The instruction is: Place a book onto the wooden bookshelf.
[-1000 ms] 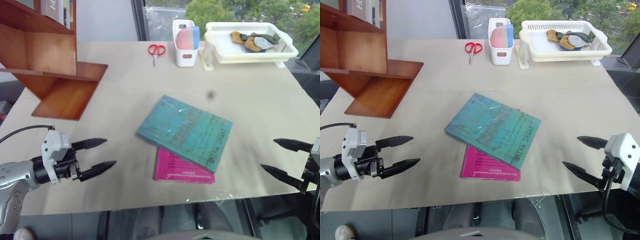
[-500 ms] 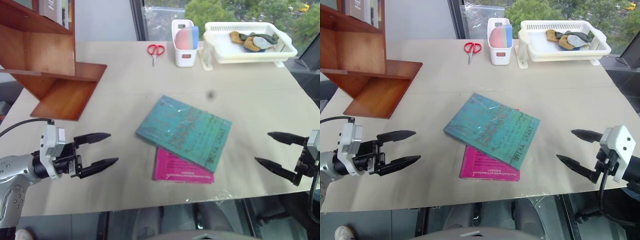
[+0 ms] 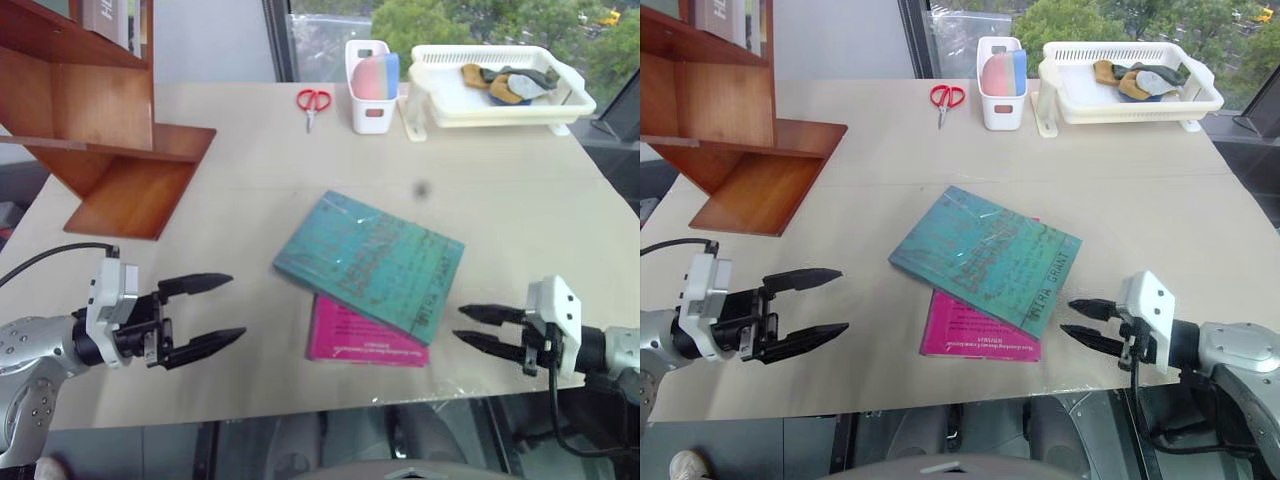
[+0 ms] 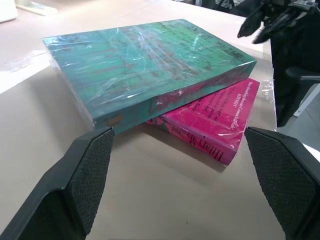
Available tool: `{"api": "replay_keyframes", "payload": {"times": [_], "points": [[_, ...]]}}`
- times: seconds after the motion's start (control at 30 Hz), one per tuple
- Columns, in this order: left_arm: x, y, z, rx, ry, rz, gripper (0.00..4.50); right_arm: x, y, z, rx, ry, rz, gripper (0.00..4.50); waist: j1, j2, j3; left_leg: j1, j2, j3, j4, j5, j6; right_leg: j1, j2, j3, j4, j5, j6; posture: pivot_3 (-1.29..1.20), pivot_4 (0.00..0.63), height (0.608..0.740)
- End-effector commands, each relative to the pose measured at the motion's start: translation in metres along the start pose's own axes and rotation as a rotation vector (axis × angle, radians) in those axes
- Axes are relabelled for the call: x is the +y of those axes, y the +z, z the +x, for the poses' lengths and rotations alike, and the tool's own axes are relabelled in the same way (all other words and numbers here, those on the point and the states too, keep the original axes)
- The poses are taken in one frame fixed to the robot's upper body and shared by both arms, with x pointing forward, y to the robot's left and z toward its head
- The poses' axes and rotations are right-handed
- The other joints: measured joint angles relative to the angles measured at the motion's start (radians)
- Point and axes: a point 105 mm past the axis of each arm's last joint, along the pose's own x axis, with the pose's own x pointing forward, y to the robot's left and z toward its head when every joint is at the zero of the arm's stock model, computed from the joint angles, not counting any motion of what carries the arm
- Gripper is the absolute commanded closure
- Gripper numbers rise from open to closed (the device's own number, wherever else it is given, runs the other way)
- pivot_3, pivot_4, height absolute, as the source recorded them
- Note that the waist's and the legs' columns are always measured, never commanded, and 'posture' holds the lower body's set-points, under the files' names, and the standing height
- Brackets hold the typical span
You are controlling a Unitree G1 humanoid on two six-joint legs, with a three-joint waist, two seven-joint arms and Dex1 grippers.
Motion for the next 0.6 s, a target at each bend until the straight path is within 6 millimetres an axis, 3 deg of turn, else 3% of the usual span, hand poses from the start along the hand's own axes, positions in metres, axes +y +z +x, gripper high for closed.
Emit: {"api": "replay_keyframes", "payload": {"times": [0.03, 0.37, 0.6], "points": [[-0.006, 0.006, 0.000, -0.008, -0.007, 0.032, 0.00, 0.003, 0.006, 0.005, -0.033, 0.035, -0.026, 4.43, -0.001, 0.000, 0.000, 0.000, 0.000, 0.000, 0.000, 0.000, 0.000, 0.000, 0.000, 0.000, 0.000, 0.000, 0.000, 0.00, 0.150, 0.740], [-0.013, 0.004, 0.006, -0.004, -0.029, 0.009, 0.00, 0.011, -0.007, 0.027, 0.001, 0.149, -0.026, 4.43, -0.001, 0.000, 0.000, 0.000, 0.000, 0.000, 0.001, 0.000, 0.000, 0.000, 0.000, 0.000, 0.001, 0.000, 0.000, 0.00, 0.150, 0.740], [-0.015, 0.003, 0.009, -0.004, -0.025, -0.008, 0.00, 0.013, 0.002, 0.043, -0.093, 0.234, -0.024, 4.43, -0.001, -0.001, 0.000, 0.000, 0.000, 0.000, 0.001, 0.000, 0.000, 0.000, 0.001, 0.000, 0.002, 0.000, 0.000, 0.00, 0.150, 0.740]]}}
